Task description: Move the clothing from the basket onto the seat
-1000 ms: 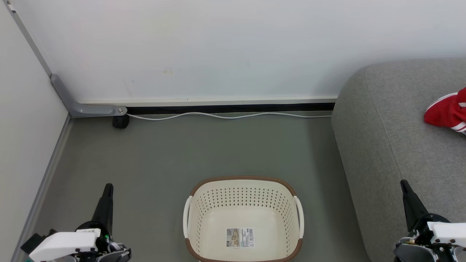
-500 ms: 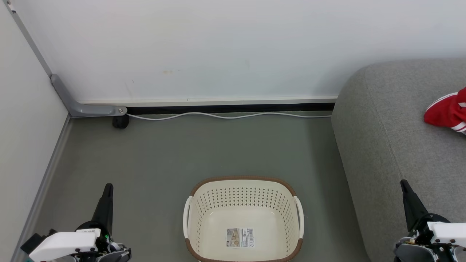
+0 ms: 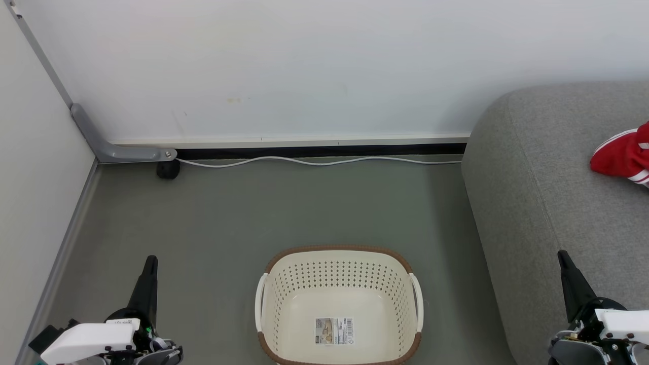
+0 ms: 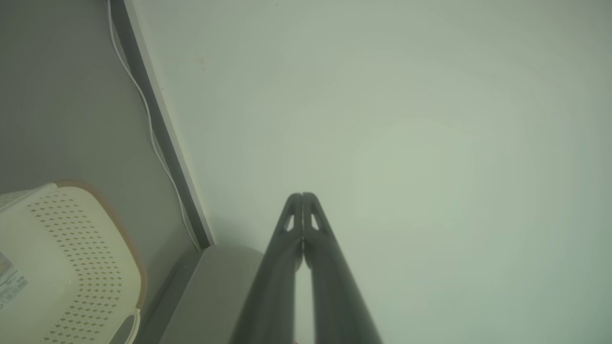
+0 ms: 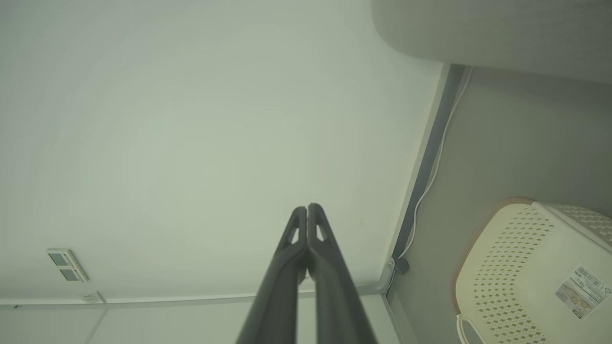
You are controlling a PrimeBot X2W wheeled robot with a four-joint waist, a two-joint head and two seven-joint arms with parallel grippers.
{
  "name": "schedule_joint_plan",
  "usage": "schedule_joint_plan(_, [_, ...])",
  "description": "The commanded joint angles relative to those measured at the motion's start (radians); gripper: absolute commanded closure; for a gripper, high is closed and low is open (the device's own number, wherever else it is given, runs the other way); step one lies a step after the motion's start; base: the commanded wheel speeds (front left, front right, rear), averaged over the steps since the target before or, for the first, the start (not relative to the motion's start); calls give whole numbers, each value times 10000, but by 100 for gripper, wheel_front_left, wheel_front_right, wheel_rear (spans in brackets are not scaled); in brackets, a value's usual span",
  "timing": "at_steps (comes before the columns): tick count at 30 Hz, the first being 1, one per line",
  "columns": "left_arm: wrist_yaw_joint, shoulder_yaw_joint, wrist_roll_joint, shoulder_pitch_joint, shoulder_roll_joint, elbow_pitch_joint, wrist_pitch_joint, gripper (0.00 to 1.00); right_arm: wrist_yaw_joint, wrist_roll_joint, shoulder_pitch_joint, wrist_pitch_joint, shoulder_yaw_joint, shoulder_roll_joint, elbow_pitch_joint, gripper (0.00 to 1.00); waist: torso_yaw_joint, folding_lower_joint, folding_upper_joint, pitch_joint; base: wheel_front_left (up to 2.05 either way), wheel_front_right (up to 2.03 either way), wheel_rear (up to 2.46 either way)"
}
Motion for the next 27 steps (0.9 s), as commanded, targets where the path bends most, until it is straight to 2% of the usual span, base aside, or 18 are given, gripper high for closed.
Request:
schedule_joint_plan(1, [-75,330,28,-578,103,-280,67,100,44,112,-365,79,172,-102,-311,100,0,0,0,0,0,0,0])
schedule_joint_plan(27, [-75,338,35,-579,97,-280,74,100,44,112,-365,79,173,-102,-311,100,0,0,0,0,0,0,0])
